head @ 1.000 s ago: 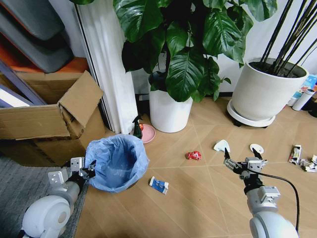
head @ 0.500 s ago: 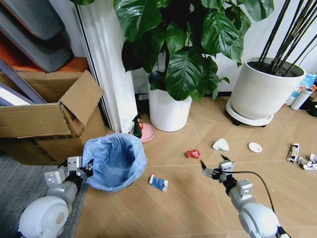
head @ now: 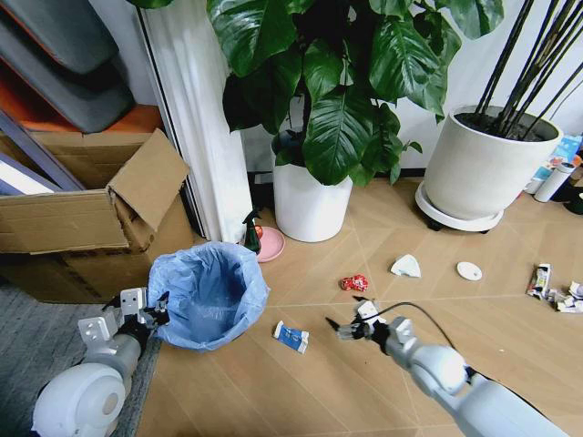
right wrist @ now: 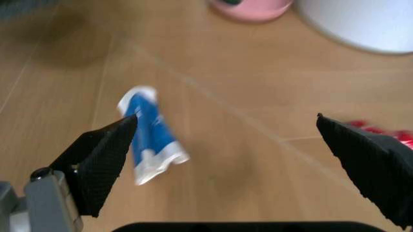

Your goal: Pick up the trash bin and place the garbage on the floor into it.

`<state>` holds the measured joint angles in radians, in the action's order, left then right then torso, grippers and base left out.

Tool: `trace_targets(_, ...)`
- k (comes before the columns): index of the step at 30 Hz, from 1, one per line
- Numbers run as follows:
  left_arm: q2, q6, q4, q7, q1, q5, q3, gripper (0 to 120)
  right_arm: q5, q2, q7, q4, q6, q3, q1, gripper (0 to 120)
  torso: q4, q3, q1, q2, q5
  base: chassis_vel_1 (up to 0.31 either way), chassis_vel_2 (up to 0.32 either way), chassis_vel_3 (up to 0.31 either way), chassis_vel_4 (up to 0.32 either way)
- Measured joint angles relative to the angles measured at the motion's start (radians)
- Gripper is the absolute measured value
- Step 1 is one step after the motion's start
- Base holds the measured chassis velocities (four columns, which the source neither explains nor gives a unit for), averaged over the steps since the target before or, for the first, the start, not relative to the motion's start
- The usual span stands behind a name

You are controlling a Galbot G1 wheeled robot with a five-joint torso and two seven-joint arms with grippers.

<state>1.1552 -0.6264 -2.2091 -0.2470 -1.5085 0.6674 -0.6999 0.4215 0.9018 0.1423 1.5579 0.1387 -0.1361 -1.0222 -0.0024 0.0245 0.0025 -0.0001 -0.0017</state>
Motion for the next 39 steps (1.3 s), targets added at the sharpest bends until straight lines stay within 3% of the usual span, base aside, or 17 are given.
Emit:
trace_targets(10, -0.005, 0.0, 0.002, -0.001, -0.005, 0.001, -0.009, 0, -0.056, 0.08, 0.027, -0.161, -0.031, -0.144, 0.096, 100, -0.0002, 0.0, 0.0, 0.0, -0.0003, 0.0, 0.0, 0.0, 0.0)
trace_targets(31, -0.002, 0.0, -0.005, 0.002, -0.022, -0.003, 0.0, 0, -0.117, 0.339, 0.038, -0.457, -0.076, -0.104, 0.144, 100, -0.0001, 0.0, 0.0, 0.0, -0.0003, 0.0, 0.0, 0.0, 0.0)
trace_targets(35, -0.003, 0.0, -0.002, 0.002, -0.021, -0.003, 0.005, 0, -0.123, 0.353, 0.046, -0.487, -0.086, -0.095, 0.145, 94, -0.0002, 0.0, 0.0, 0.0, -0.0003, 0.0, 0.0, 0.0, 0.0)
trace_targets(39, -0.004, 0.0, 0.002, 0.001, -0.016, 0.0, 0.012, 0, -0.133, 0.37, 0.052, -0.515, -0.101, -0.086, 0.149, 81, -0.0002, 0.0, 0.0, 0.0, -0.0004, 0.0, 0.0, 0.0, 0.0)
